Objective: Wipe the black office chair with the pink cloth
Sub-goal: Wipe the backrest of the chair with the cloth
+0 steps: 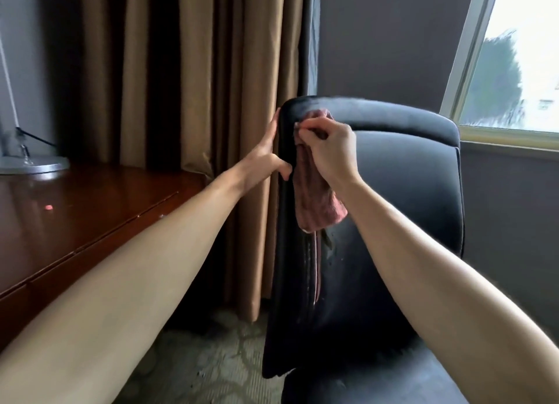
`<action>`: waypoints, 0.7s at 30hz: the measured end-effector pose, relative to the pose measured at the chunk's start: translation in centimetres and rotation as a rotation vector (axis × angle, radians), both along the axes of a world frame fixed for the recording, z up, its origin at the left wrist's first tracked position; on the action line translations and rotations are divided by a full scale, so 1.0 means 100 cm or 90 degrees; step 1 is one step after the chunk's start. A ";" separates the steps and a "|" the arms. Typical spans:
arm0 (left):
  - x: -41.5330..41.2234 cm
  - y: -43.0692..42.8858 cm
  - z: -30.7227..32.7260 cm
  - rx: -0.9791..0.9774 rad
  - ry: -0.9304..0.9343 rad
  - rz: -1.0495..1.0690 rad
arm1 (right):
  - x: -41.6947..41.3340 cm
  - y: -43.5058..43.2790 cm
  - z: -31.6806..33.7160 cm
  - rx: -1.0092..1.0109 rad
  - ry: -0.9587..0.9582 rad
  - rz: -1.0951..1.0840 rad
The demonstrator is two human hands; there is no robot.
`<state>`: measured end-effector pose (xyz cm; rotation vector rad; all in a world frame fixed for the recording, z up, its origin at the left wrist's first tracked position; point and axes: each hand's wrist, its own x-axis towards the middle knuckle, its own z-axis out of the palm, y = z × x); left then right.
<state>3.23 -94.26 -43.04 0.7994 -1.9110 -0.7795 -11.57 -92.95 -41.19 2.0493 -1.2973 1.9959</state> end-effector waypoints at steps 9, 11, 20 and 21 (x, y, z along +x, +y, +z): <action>-0.002 0.005 0.002 -0.002 0.029 0.022 | -0.022 0.004 -0.041 -0.026 0.082 -0.044; -0.006 0.007 0.002 -0.010 0.031 0.017 | -0.035 0.014 -0.077 -0.041 0.049 -0.020; -0.018 0.016 0.004 -0.040 0.076 0.194 | -0.025 0.006 -0.097 -0.094 0.004 -0.028; -0.019 0.017 0.004 -0.040 0.077 0.201 | -0.022 0.003 -0.093 -0.088 0.018 -0.028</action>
